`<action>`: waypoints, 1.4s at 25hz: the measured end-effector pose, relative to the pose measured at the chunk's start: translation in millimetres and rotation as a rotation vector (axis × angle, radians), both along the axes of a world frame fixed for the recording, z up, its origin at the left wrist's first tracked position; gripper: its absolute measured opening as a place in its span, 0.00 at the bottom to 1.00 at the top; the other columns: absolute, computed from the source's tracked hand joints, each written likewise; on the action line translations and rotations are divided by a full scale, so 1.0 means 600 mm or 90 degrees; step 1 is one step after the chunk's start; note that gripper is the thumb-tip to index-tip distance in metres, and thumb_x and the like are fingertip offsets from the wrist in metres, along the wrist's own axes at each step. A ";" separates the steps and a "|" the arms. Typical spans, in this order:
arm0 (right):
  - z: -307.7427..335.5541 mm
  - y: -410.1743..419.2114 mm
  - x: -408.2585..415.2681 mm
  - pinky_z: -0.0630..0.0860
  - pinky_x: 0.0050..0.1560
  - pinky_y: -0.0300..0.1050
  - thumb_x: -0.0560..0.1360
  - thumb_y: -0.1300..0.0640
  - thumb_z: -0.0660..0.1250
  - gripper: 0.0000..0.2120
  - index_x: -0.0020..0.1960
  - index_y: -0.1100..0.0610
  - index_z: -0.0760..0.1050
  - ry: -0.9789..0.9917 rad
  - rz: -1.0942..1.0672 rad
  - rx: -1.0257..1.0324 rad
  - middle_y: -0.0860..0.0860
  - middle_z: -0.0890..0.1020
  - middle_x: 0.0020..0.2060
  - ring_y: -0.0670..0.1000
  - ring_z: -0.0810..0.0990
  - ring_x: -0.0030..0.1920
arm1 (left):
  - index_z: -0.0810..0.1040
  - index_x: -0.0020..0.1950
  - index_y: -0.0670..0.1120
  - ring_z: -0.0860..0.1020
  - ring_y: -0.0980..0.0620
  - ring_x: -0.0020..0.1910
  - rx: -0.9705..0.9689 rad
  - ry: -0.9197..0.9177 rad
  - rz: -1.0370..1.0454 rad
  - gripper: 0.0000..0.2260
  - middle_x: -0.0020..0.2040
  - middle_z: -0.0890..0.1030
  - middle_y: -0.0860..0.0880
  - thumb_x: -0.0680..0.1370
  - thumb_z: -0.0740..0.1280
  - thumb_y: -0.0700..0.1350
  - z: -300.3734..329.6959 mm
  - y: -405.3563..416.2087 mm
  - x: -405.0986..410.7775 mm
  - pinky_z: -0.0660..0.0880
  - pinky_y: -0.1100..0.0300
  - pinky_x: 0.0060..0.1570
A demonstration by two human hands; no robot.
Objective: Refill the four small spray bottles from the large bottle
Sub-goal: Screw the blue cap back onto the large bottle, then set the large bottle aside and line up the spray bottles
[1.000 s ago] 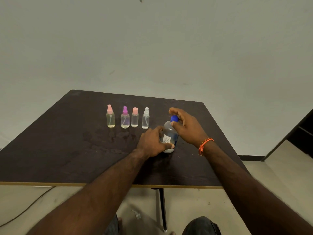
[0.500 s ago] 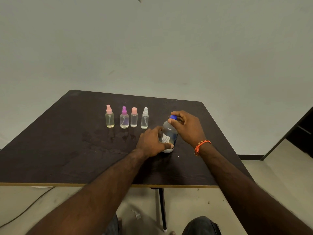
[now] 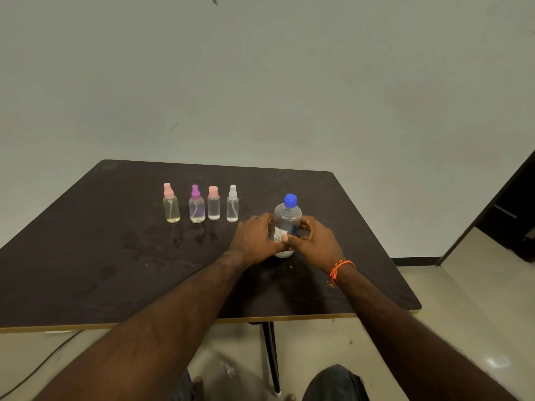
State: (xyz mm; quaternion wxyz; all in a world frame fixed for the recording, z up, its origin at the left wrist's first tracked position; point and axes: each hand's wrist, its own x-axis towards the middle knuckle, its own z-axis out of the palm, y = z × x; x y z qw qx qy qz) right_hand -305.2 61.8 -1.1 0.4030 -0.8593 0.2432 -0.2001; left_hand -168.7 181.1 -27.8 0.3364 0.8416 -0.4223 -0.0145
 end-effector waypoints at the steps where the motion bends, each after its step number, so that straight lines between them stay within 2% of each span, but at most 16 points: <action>1: 0.002 -0.011 -0.006 0.79 0.57 0.42 0.70 0.49 0.77 0.24 0.64 0.51 0.75 -0.005 -0.008 0.003 0.44 0.82 0.56 0.43 0.82 0.53 | 0.77 0.64 0.50 0.82 0.52 0.54 0.002 -0.001 -0.014 0.38 0.56 0.84 0.53 0.63 0.67 0.73 0.003 -0.015 -0.005 0.79 0.47 0.57; 5: 0.009 -0.060 -0.036 0.78 0.60 0.46 0.72 0.50 0.76 0.24 0.66 0.53 0.74 0.010 -0.051 -0.007 0.46 0.81 0.57 0.47 0.81 0.55 | 0.76 0.66 0.49 0.80 0.51 0.57 0.019 0.004 -0.073 0.36 0.59 0.83 0.52 0.66 0.71 0.70 0.015 -0.070 -0.027 0.78 0.47 0.60; 12: -0.005 -0.094 -0.067 0.77 0.64 0.50 0.75 0.52 0.74 0.24 0.68 0.53 0.71 0.002 -0.075 0.049 0.50 0.80 0.63 0.50 0.80 0.61 | 0.75 0.68 0.51 0.81 0.53 0.58 0.034 0.014 -0.108 0.39 0.60 0.83 0.54 0.65 0.69 0.74 -0.007 -0.122 -0.043 0.79 0.46 0.60; 15: -0.007 -0.086 -0.067 0.74 0.66 0.51 0.74 0.50 0.75 0.33 0.74 0.51 0.64 0.008 -0.094 0.054 0.51 0.74 0.70 0.55 0.76 0.68 | 0.71 0.73 0.51 0.78 0.52 0.64 0.050 0.038 -0.106 0.42 0.65 0.81 0.53 0.66 0.75 0.70 -0.007 -0.106 -0.042 0.75 0.47 0.66; 17: 0.002 -0.063 -0.068 0.73 0.68 0.57 0.71 0.52 0.76 0.39 0.76 0.51 0.60 -0.065 -0.179 -0.057 0.51 0.69 0.73 0.55 0.72 0.70 | 0.66 0.78 0.50 0.73 0.51 0.69 0.042 0.018 -0.098 0.42 0.68 0.79 0.52 0.69 0.78 0.61 0.001 -0.085 -0.033 0.70 0.47 0.71; 18: 0.011 -0.048 -0.069 0.74 0.67 0.58 0.69 0.54 0.76 0.38 0.74 0.51 0.62 -0.138 -0.201 -0.149 0.51 0.70 0.70 0.55 0.72 0.68 | 0.65 0.79 0.50 0.72 0.50 0.71 0.036 0.003 -0.099 0.41 0.69 0.79 0.52 0.70 0.78 0.57 0.007 -0.072 -0.027 0.67 0.47 0.72; 20: 0.035 -0.008 -0.057 0.76 0.61 0.57 0.67 0.59 0.74 0.33 0.69 0.54 0.67 -0.279 -0.147 -0.305 0.51 0.73 0.64 0.53 0.74 0.62 | 0.66 0.77 0.51 0.71 0.49 0.70 0.023 -0.029 -0.100 0.36 0.67 0.80 0.53 0.71 0.76 0.53 0.027 -0.038 -0.006 0.67 0.46 0.71; 23: 0.067 0.069 0.000 0.76 0.58 0.54 0.70 0.61 0.71 0.26 0.67 0.56 0.71 -0.330 -0.004 -0.395 0.51 0.74 0.62 0.52 0.75 0.59 | 0.74 0.70 0.52 0.75 0.51 0.63 -0.022 -0.051 -0.075 0.29 0.59 0.82 0.54 0.70 0.72 0.55 0.050 0.029 0.037 0.73 0.43 0.65; 26: 0.069 0.117 0.079 0.74 0.64 0.52 0.71 0.57 0.70 0.28 0.70 0.54 0.68 -0.229 0.057 -0.347 0.50 0.72 0.66 0.51 0.72 0.64 | 0.76 0.69 0.50 0.75 0.49 0.64 -0.025 -0.115 -0.005 0.28 0.62 0.81 0.50 0.71 0.70 0.58 0.071 0.101 0.078 0.72 0.44 0.66; 28: 0.056 0.124 0.127 0.71 0.69 0.52 0.71 0.55 0.71 0.31 0.72 0.54 0.66 -0.128 0.062 -0.318 0.52 0.69 0.70 0.53 0.69 0.69 | 0.77 0.66 0.50 0.74 0.49 0.65 -0.036 -0.155 0.067 0.24 0.63 0.80 0.51 0.72 0.73 0.56 0.079 0.151 0.108 0.71 0.47 0.66; 31: 0.038 0.113 0.180 0.67 0.71 0.51 0.71 0.54 0.73 0.37 0.76 0.56 0.62 0.005 0.060 -0.272 0.55 0.67 0.73 0.57 0.67 0.71 | 0.77 0.59 0.51 0.73 0.50 0.60 -0.076 -0.172 0.165 0.19 0.59 0.78 0.52 0.71 0.76 0.53 0.073 0.217 0.152 0.70 0.51 0.60; 33: 0.025 0.097 0.205 0.64 0.73 0.50 0.70 0.56 0.74 0.40 0.77 0.58 0.60 0.047 0.053 -0.219 0.57 0.65 0.75 0.58 0.65 0.74 | 0.75 0.60 0.51 0.72 0.50 0.60 -0.088 -0.150 0.264 0.25 0.59 0.75 0.52 0.69 0.78 0.58 0.061 0.246 0.176 0.69 0.51 0.59; 35: 0.012 0.083 0.226 0.63 0.75 0.50 0.69 0.58 0.76 0.44 0.79 0.60 0.56 0.066 0.036 -0.154 0.58 0.65 0.76 0.57 0.64 0.75 | 0.71 0.68 0.50 0.71 0.47 0.66 -0.080 -0.063 0.359 0.37 0.67 0.73 0.49 0.66 0.80 0.63 0.045 0.261 0.199 0.68 0.46 0.66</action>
